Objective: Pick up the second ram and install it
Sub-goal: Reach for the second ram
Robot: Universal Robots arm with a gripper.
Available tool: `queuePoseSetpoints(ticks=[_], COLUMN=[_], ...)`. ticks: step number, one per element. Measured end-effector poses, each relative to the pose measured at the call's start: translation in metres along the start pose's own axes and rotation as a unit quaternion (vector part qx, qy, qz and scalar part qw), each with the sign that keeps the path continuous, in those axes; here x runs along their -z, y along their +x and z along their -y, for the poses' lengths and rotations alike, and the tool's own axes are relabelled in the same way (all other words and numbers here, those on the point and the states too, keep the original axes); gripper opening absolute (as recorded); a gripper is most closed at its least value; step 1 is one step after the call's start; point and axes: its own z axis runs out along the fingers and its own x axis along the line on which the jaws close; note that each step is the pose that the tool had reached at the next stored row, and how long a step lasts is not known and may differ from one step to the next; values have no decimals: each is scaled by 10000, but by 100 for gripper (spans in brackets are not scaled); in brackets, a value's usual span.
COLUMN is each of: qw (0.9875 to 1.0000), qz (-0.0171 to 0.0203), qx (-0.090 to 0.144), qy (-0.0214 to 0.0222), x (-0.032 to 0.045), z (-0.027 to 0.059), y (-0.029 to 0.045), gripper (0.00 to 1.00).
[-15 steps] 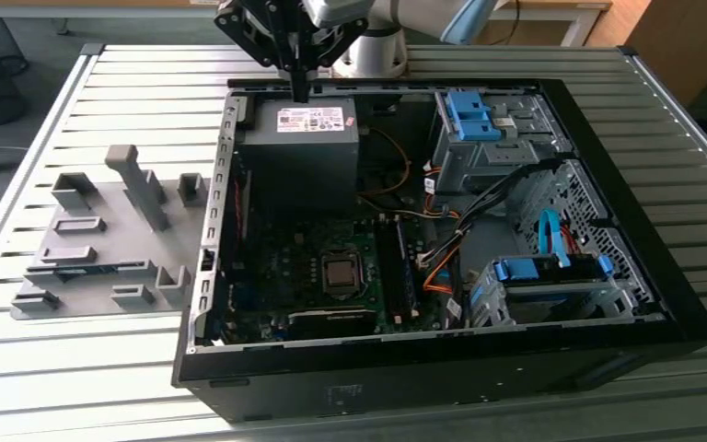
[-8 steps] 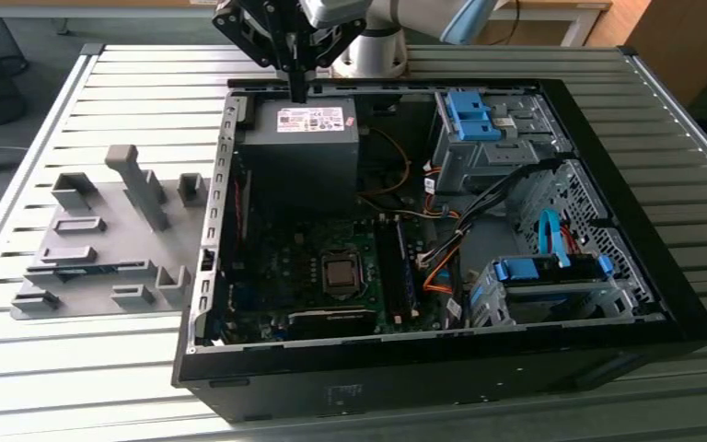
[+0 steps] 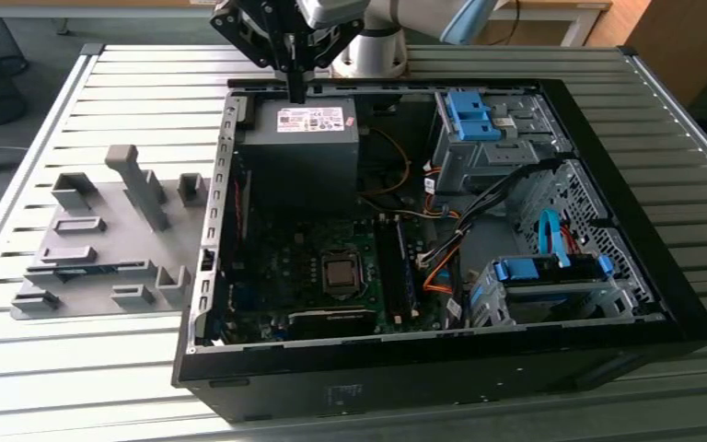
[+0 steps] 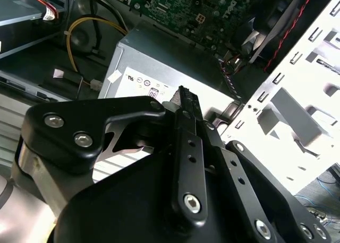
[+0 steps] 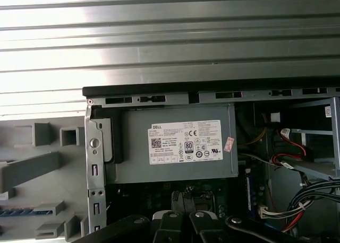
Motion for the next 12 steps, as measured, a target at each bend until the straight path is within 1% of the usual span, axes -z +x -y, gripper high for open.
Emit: queuePoseSetpoints(ticks=[9,11,12], qw=[10000,10000,10000], qz=[0,0,0], qx=[0,0,0], qy=[1,0,0], x=[-4,-16,-16], z=[2,4,4], y=[16,47,49], gripper=[11,11,11])
